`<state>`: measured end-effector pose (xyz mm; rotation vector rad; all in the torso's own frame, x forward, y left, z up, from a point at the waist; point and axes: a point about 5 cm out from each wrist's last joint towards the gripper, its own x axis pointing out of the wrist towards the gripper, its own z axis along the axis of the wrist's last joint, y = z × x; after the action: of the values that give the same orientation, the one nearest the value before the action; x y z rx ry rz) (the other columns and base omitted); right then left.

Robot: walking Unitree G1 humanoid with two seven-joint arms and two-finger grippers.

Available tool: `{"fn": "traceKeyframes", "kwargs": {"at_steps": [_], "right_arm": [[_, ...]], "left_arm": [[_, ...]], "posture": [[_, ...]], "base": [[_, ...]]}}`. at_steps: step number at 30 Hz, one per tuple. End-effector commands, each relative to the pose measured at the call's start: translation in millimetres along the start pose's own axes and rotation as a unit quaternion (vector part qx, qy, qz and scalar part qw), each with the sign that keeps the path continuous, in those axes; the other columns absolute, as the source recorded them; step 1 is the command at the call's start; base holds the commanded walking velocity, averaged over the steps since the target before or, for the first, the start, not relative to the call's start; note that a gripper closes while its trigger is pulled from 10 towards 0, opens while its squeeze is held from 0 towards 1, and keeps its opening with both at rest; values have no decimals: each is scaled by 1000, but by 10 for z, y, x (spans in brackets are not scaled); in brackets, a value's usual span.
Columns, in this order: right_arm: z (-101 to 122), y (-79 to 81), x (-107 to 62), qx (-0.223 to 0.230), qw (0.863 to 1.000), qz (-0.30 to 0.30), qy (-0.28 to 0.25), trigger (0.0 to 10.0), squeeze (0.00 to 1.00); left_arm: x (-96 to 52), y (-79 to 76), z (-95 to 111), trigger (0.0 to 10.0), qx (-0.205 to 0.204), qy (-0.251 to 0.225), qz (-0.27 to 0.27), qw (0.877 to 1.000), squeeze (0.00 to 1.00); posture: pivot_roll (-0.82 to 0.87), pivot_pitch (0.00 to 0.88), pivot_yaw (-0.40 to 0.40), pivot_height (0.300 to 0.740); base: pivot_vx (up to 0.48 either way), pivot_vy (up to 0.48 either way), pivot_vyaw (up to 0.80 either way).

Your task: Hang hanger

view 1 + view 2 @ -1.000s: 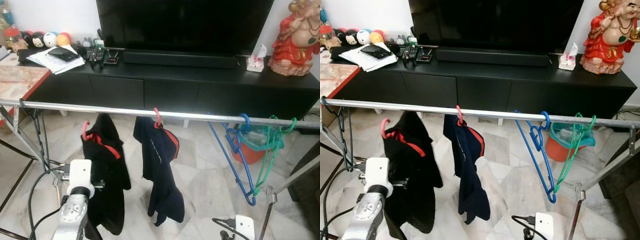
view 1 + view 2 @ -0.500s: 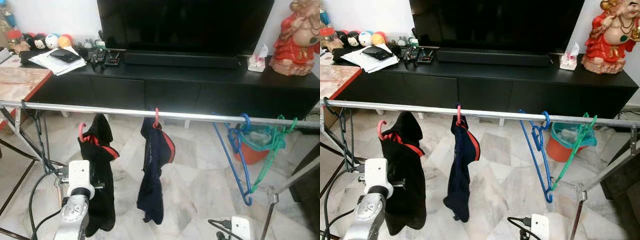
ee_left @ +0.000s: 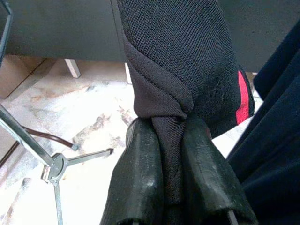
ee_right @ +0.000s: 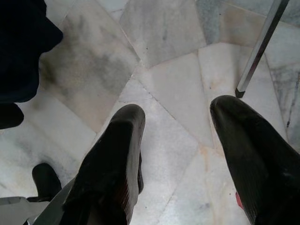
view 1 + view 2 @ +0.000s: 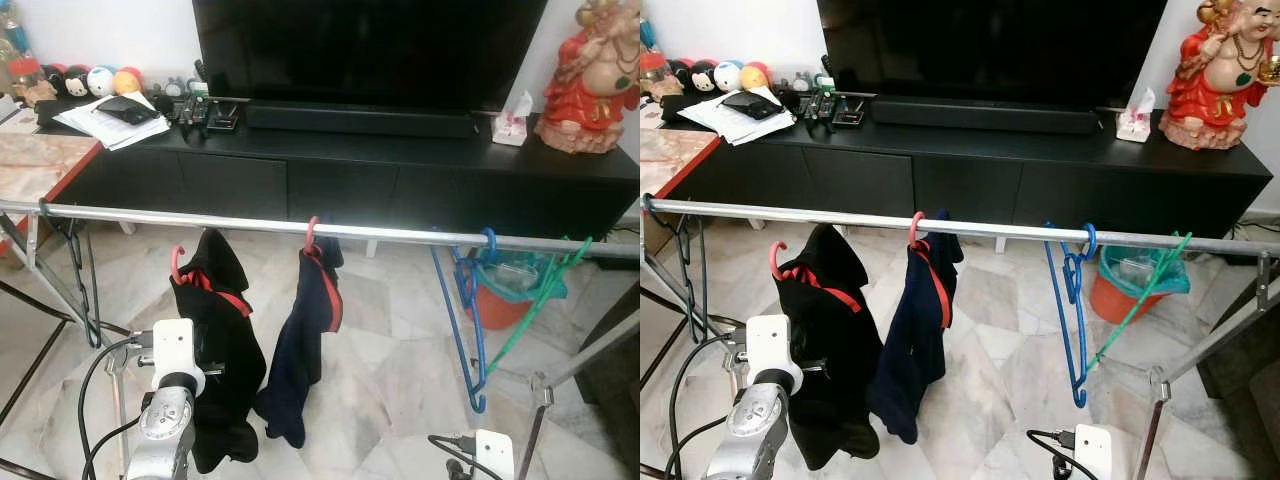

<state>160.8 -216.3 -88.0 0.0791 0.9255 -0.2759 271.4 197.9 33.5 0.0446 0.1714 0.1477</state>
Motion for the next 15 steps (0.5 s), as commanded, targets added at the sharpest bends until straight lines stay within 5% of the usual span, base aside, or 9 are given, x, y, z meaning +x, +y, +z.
{"fn": "traceKeyframes", "kwargs": {"at_steps": [1,15], "right_arm": [[5,-34,-1,15,1000,-11,-4,10000,0],[0,-105,-6,13,1000,-24,-4,10000,0]], "left_arm": [[56,-16,84,10000,-1,-13,-6,1000,0],[44,-57,66,10000,-6,-12,-10,1000,0]], "posture": [[-114,0,11,740],[-132,0,0,740]], "base": [[0,0,0],[0,0,0]]}}
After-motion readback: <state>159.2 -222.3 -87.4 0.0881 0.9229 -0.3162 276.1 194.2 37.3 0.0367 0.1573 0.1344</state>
